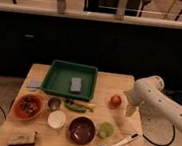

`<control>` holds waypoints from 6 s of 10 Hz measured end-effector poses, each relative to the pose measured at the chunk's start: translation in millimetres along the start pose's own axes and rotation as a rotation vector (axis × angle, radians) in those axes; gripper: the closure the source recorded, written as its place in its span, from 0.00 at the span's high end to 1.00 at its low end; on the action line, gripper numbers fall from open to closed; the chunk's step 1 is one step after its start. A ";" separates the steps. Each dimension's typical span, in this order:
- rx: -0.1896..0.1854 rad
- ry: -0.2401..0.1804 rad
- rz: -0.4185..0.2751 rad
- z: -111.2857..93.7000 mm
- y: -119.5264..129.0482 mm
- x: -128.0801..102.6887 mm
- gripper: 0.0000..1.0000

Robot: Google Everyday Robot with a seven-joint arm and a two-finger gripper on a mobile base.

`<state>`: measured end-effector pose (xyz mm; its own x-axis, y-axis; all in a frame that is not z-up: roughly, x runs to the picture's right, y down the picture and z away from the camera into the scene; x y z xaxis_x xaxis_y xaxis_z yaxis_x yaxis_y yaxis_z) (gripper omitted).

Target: Place apple in paper cup

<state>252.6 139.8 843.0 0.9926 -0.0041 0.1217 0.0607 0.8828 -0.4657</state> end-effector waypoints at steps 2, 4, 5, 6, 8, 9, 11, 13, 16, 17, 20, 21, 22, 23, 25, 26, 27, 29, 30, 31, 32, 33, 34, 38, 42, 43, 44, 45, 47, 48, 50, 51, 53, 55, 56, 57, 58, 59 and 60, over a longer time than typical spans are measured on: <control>0.008 -0.010 -0.006 5.9 -3.7 0.1 0.80; 0.014 -0.015 -0.014 10.2 -7.7 -0.3 0.80; 0.016 -0.018 -0.019 12.5 -9.7 -0.8 0.80; 0.018 -0.021 -0.022 14.2 -11.4 -1.6 0.80; 0.022 -0.026 -0.029 19.0 -14.9 -1.9 0.80; 0.024 -0.028 -0.032 21.5 -17.0 -2.0 0.80; 0.023 -0.039 -0.040 28.0 -21.3 -4.6 0.80; 0.022 -0.048 -0.047 31.9 -24.9 -7.3 0.80; 0.012 -0.059 -0.050 36.6 -28.1 -8.3 0.80; 0.002 -0.065 -0.056 40.3 -30.9 -11.1 0.80; -0.017 -0.078 -0.059 44.2 -34.2 -14.3 0.80; -0.023 -0.084 -0.059 45.4 -35.2 -14.9 0.80; -0.027 -0.091 -0.061 46.4 -36.7 -16.7 0.80; -0.040 -0.098 -0.063 49.2 -36.5 -16.4 0.80; -0.054 -0.105 -0.062 51.5 -36.8 -14.2 0.80; -0.060 -0.109 -0.064 52.3 -38.2 -15.2 0.80; -0.068 -0.114 -0.070 54.2 -39.3 -16.1 0.80; -0.081 -0.120 -0.075 55.9 -39.7 -14.1 0.80; -0.091 -0.123 -0.078 57.4 -39.6 -13.1 0.80; -0.094 -0.124 -0.081 57.7 -40.4 -13.3 0.80; -0.100 -0.124 -0.085 58.3 -40.1 -14.0 0.80; -0.104 -0.124 -0.093 58.7 -40.7 -15.5 0.80; -0.109 -0.124 -0.099 59.6 -40.8 -15.7 0.80; -0.123 -0.124 -0.123 61.7 -40.7 -18.4 0.80; -0.134 -0.121 -0.146 63.4 -38.7 -23.3 0.80; -0.136 -0.121 -0.149 63.0 -37.7 -24.4 0.80; -0.138 -0.121 -0.151 63.4 -36.8 -24.4 0.80; -0.138 -0.121 -0.153 63.5 -36.5 -24.9 0.80; -0.138 -0.120 -0.157 62.8 -36.1 -27.2 0.80; -0.138 -0.117 -0.155 61.3 -34.8 -26.6 0.75; -0.138 -0.116 -0.156 60.2 -34.0 -27.7 0.60; -0.138 -0.114 -0.157 59.7 -33.6 -28.1 0.50; -0.139 -0.112 -0.156 58.9 -32.8 -28.4 0.38; -0.135 -0.107 -0.153 58.9 -33.3 -27.2 0.17; -0.131 -0.105 -0.153 59.3 -33.5 -27.3 0.10; -0.122 -0.102 -0.152 56.8 -34.3 -27.3 0.02; -0.120 -0.100 -0.150 56.9 -33.7 -25.7 0.00; -0.117 -0.098 -0.151 58.3 -33.4 -25.9 0.00; -0.114 -0.096 -0.152 57.7 -33.6 -27.3 0.00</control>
<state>217.3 137.4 905.9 0.9569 -0.0834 0.2781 0.2256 0.8164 -0.5316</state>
